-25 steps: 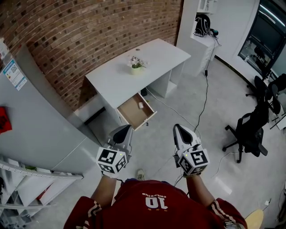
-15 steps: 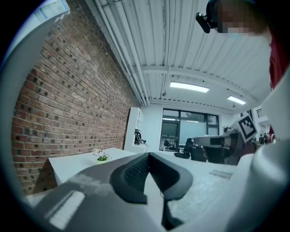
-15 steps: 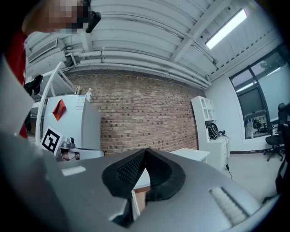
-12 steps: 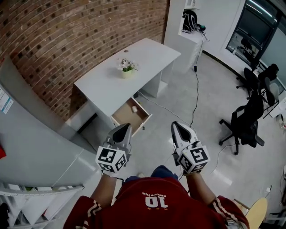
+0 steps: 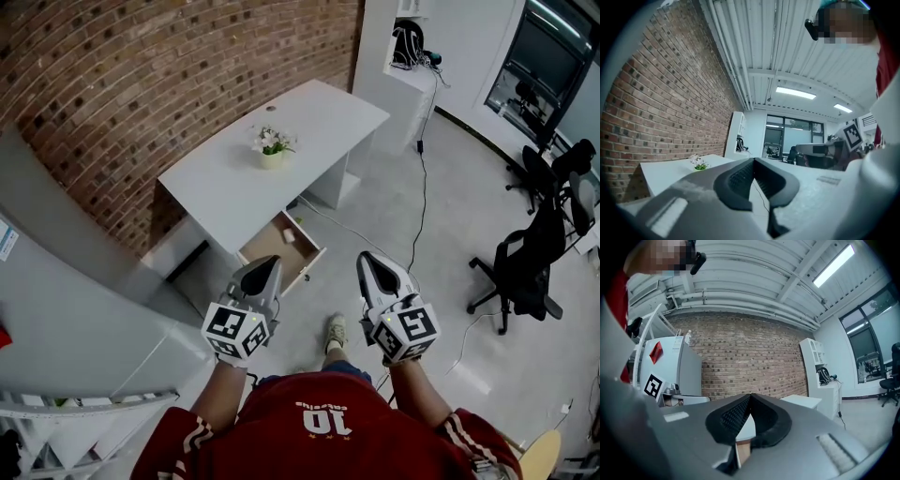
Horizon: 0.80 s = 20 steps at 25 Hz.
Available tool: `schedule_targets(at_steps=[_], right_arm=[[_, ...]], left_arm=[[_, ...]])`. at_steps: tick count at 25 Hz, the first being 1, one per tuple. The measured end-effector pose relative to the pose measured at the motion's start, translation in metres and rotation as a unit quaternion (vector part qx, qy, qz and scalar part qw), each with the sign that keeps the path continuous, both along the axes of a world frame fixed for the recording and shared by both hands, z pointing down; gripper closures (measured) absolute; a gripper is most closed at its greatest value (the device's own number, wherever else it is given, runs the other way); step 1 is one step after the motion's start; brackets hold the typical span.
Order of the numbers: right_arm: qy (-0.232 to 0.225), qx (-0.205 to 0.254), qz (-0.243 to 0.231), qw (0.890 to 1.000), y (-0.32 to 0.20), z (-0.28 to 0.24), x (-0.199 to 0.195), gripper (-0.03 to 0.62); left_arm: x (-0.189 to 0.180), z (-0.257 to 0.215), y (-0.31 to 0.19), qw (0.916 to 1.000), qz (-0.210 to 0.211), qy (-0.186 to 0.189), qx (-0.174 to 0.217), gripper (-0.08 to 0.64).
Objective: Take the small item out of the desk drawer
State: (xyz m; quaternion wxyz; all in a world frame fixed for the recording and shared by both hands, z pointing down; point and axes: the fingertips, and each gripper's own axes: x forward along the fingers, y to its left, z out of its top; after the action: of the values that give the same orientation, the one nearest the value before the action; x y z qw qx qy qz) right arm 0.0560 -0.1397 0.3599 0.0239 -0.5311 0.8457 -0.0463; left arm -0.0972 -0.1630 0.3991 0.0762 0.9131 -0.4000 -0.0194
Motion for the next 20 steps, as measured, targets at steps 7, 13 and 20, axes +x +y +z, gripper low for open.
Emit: schedule_targets(at_steps=[7,13,20], right_arm=[[-0.007,0.006,-0.030,1.000,-0.053,-0.007,-0.004,0.594],[-0.011,0.005,-0.047,0.999,-0.086,-0.008,-0.007,0.594],[-0.011,0.000,-0.055,0.998,-0.102,-0.007,-0.007,0.594]], left_arm=[[0.002,-0.007,-0.041,0.9998,-0.015,-0.013,0.005,0.558],[0.003,-0.014,-0.071,0.9993,-0.025,-0.023,0.017,0.558],[0.010,-0.019,-0.085,0.9971,-0.031,-0.050,0.049,0.439]])
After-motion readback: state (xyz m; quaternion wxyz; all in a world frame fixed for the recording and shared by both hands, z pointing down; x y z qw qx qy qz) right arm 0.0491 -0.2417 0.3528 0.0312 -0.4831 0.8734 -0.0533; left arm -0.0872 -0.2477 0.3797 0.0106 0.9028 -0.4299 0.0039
